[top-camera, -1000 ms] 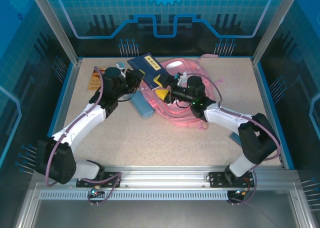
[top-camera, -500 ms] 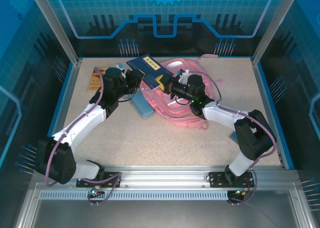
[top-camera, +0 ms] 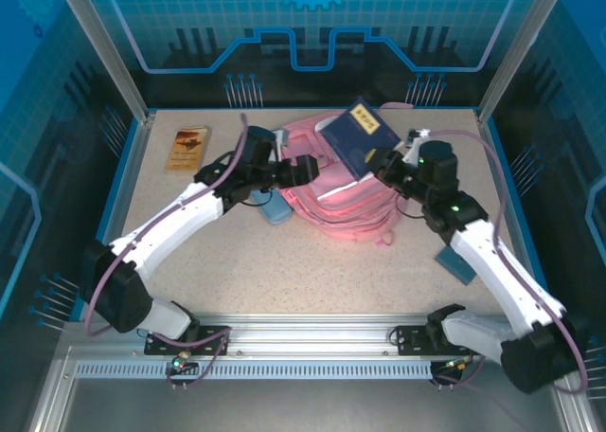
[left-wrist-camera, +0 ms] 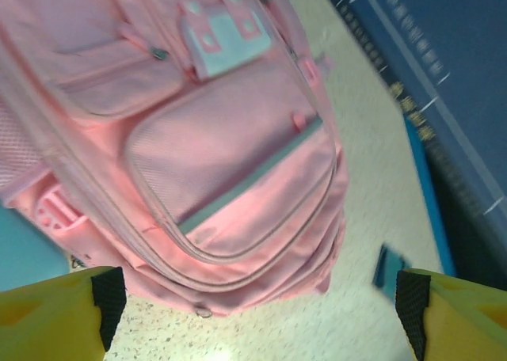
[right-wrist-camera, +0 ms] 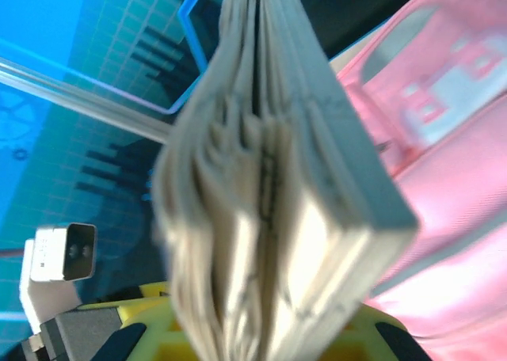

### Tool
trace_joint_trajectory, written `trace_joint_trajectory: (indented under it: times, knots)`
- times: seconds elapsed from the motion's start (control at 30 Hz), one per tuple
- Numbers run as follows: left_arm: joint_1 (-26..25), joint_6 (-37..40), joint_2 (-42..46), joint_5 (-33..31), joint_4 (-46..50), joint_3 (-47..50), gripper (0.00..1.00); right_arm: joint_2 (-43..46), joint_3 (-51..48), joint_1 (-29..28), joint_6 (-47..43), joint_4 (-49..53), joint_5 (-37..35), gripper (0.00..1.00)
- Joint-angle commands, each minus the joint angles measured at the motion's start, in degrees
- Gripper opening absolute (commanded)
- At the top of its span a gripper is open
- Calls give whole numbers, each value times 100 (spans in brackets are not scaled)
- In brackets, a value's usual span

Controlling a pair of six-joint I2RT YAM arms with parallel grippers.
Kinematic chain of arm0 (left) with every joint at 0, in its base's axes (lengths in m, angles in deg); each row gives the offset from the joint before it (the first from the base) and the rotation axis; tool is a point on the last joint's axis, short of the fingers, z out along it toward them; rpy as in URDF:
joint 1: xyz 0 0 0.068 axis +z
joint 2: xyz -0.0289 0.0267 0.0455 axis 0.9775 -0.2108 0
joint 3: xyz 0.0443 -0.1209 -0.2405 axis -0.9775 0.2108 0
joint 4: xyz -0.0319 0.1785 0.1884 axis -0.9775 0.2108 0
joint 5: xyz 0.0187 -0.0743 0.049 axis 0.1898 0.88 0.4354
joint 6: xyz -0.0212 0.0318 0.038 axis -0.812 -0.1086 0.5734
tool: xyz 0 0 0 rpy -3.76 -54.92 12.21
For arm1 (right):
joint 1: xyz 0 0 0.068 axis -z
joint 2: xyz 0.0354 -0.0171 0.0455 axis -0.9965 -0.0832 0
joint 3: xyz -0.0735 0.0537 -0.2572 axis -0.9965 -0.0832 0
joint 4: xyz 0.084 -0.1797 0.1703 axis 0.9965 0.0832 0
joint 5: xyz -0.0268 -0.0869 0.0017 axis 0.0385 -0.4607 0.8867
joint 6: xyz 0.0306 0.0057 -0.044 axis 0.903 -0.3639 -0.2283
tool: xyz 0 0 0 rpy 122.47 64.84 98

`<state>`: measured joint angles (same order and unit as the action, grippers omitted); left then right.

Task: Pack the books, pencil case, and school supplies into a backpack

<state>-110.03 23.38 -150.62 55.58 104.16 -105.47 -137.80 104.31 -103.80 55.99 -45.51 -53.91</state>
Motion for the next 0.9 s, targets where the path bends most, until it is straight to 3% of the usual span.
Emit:
trace_joint_trajectory:
  times: [0.0, 0.23, 0.47, 0.7, 0.87]
  knots:
    - [-433, 1383, -581, -223, 757, -476, 92, 510, -16, 424, -1244, 1719, -501, 0]
    - [-1194, 2661, -2319, -739, 1522, -2194, 90, 1152, 174, 1247, -1568, 3073, -825, 0]
    - [-1493, 3156, -3884, -1502, 2382, -3930, 78, 1449, 77, 1614, -1568, 3476, -854, 0]
    - [-1604, 3466, -4619, -1836, 2604, -4492, 66, 1766, 4, 1778, -1502, 3663, -1201, 0]
    - [-1613, 3557, -4819, -2044, 2540, -4570, 53, 1893, -34, 1793, -1417, 3715, -1313, 1]
